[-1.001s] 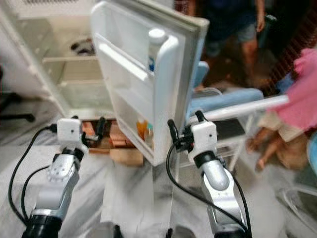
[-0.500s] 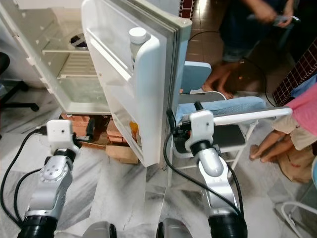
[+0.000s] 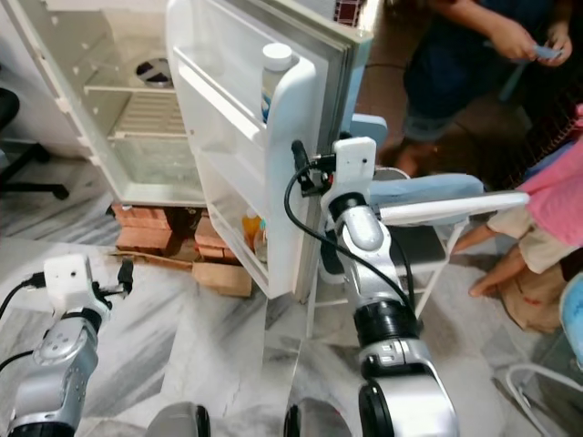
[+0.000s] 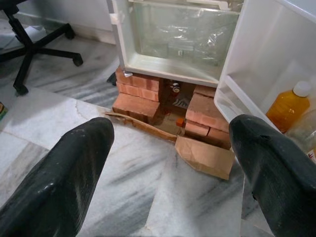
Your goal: Restocking fridge
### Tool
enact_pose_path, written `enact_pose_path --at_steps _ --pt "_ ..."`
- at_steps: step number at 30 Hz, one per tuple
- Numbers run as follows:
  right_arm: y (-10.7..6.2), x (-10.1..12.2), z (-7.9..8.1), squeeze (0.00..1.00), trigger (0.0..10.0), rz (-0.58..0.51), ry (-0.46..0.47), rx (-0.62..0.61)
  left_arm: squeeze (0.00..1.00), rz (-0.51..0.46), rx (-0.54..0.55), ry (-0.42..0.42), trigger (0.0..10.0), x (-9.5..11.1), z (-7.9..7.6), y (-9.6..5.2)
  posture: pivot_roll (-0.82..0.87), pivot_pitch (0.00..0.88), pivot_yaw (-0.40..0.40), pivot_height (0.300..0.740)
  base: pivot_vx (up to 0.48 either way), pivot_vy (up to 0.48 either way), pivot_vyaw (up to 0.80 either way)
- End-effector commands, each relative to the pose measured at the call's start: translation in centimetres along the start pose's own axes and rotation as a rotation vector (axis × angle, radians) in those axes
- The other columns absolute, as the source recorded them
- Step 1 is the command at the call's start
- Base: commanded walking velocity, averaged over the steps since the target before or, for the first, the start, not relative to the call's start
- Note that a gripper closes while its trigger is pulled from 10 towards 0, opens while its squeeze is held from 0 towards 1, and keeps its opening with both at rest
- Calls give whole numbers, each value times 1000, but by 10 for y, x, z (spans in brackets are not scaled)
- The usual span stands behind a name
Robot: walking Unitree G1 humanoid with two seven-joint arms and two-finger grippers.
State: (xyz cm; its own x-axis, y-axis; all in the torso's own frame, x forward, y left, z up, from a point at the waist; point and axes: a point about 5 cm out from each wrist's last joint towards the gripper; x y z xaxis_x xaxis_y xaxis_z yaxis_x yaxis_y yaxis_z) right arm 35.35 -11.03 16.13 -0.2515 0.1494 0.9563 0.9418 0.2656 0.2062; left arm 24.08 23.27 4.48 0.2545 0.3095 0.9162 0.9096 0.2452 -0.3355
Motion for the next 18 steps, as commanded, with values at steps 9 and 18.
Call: enact_pose_path --at_steps 9,18 --pt "-46 58 66 0 10000 -246 478 810 0 27 3 18 10000 0 3 2 67 75 -23 740 0 0 0" --pt "-78 11 37 0 10000 -45 333 677 0 64 44 38 10000 -6 10 4 40 65 -6 740 0 0 0"
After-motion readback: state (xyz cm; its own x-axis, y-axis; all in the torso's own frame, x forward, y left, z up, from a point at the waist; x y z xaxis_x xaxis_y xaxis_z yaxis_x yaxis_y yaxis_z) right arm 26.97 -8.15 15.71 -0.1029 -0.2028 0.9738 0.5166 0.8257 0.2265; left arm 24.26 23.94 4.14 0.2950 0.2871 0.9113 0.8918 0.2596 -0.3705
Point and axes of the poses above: a point about 5 cm out from each wrist's last joint towards the gripper, its own y axis pointing out of the wrist towards the gripper, its own x axis along the axis of the wrist's last joint, z = x × y, and after that the axes turned 15 degrees about -y, right-handed
